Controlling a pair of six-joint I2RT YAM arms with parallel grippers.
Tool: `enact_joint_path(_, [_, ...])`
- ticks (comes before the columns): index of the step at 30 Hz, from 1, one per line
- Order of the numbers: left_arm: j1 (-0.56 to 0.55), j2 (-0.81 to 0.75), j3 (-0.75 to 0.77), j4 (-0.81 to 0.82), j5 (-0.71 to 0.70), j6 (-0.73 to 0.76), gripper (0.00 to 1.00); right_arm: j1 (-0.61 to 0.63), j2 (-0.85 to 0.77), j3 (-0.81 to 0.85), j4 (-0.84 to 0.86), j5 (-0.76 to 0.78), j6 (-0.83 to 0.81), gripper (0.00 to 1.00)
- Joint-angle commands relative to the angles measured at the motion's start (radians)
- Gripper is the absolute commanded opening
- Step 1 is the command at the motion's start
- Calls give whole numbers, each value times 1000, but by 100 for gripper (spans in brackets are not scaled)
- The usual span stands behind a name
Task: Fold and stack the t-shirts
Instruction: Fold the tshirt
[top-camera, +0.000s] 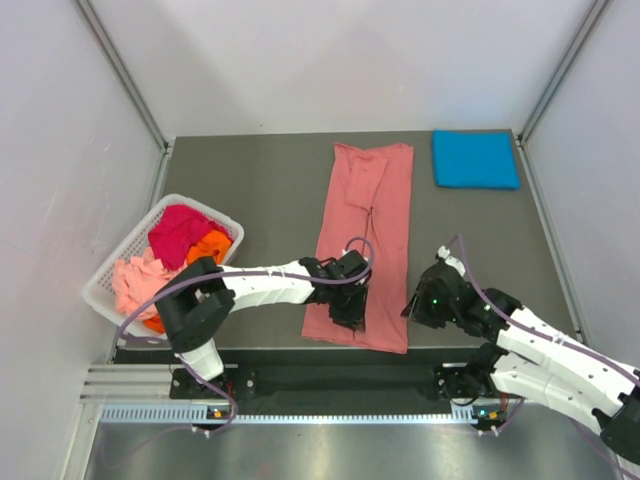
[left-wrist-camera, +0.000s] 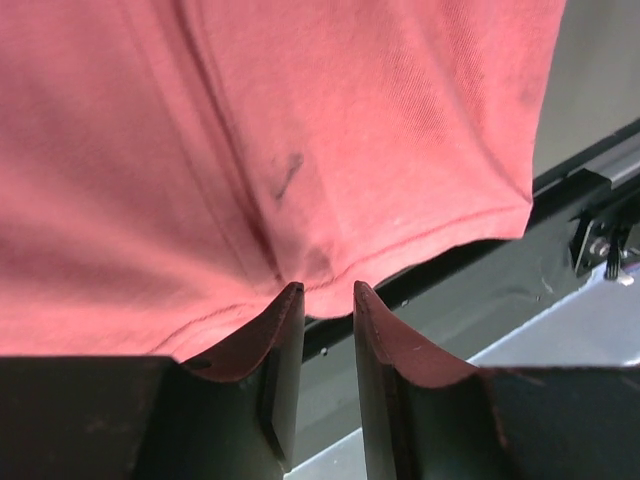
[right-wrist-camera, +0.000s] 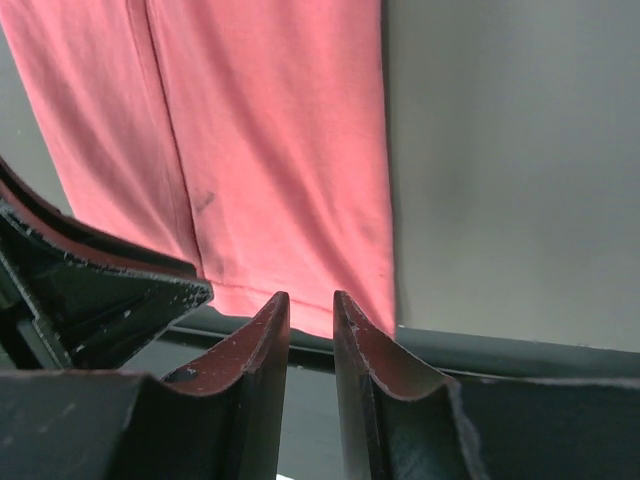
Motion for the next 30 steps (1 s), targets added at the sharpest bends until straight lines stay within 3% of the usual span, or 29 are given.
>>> enact_joint_path(1, [-20,27,60,-12,-52,-15,32,-21,-27,-14,-12,-28,-43,25])
enact_joint_path(14, [-55,115,88,-76,-119,-30,29,-27,-37,-27,-9,-25,-46,25])
enact_joint_path(17, [-60,113,91,-79,-123,-33,22,-27,-41,-31,-9,-25,-44,25])
enact_joint_path(21, [-60,92,126,-136,-144,-36,1,-28,-53,-37,-9,-16,-41,25])
enact_joint_path(30, [-63,29,203,-251,-185,-48,0,-31,-34,-73,23,-22,-44,25])
